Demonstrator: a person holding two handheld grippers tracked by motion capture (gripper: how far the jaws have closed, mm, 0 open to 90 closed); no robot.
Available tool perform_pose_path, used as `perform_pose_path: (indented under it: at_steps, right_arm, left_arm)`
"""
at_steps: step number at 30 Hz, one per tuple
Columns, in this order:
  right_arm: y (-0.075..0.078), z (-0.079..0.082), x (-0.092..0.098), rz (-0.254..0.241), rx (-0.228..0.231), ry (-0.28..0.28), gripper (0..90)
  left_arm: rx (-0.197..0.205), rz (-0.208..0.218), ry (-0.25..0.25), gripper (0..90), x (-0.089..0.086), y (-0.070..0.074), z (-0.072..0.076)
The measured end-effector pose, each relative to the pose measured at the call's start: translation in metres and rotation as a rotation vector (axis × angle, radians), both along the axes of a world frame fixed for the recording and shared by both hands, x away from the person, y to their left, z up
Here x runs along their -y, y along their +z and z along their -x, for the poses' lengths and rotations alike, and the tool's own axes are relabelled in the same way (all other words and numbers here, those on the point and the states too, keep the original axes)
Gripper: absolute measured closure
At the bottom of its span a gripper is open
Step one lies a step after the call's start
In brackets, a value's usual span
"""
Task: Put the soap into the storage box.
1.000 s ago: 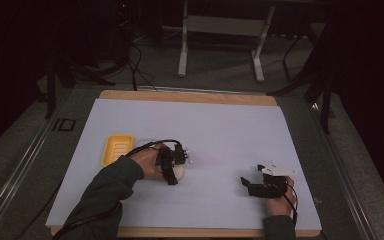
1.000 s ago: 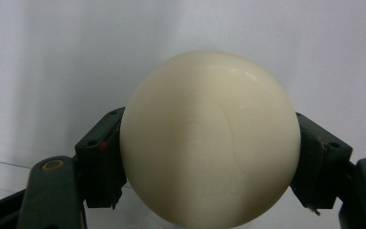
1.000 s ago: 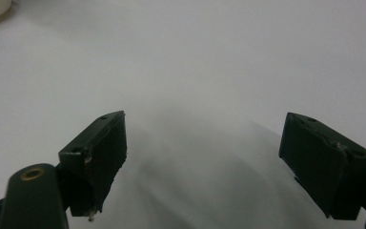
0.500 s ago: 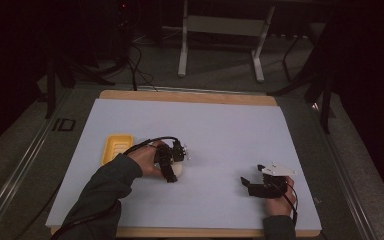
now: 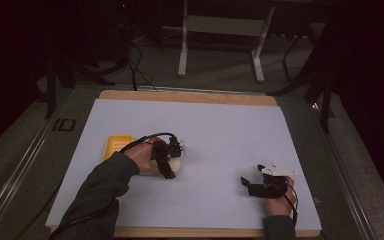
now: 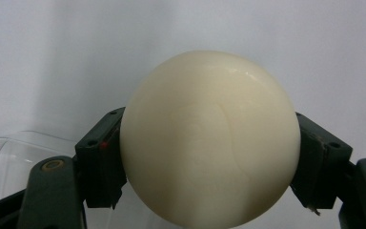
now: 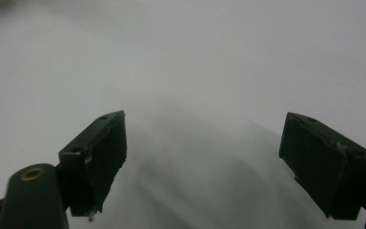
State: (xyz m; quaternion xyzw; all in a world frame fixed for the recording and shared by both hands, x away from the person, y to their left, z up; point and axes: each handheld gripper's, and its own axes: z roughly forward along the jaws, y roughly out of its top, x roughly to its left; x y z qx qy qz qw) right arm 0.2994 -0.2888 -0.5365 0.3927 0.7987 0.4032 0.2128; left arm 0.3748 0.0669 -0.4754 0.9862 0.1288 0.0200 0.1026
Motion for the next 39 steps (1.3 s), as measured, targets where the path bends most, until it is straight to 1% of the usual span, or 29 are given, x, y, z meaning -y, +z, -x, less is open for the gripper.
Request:
perform_pose_path:
  at_steps: [6,9,11,18,22,27,33,34,35,39]
  right_arm:
    - [0.0,0.0,0.0,-0.001,0.0,0.0,16.2]
    - [0.0,0.0,0.0,0.0,0.0,0.0,16.1]
    - [0.0,0.0,0.0,0.0,0.001,0.0,16.2]
    - [0.0,0.0,0.0,-0.001,0.0,0.0,16.1]
    - [0.0,0.0,0.0,-0.001,0.0,-0.001,16.1]
    - [0.0,0.0,0.0,-0.003,0.001,-0.001,16.2]
    - [0.0,0.0,0.0,-0.002,0.001,-0.002,16.1]
    - [0.0,0.0,0.0,-0.002,0.002,-0.002,16.1]
    - [0.0,0.0,0.0,-0.003,0.002,-0.002,16.2]
    - [0.0,0.0,0.0,-0.003,0.002,-0.002,16.2]
  left_arm:
    - [0.006,0.012,0.022,25.6,-0.005,0.004,-0.002]
    - [0.003,0.003,0.029,25.6,-0.007,0.005,-0.004]
    - [0.008,-0.004,0.038,25.7,-0.009,0.006,-0.005]
    - [0.005,0.0,0.056,25.7,-0.017,0.008,-0.007]
    - [0.001,0.006,0.082,25.7,-0.022,0.008,-0.01]
    - [-0.003,0.005,0.103,25.7,-0.028,0.007,-0.014]
    - [-0.017,0.032,0.146,25.7,-0.034,0.009,-0.018]
    - [-0.001,0.031,0.151,25.6,-0.035,0.01,-0.018]
    - [0.002,0.036,0.163,25.7,-0.035,0.011,-0.019]
    - [0.013,0.031,0.175,25.7,-0.037,0.013,-0.02]
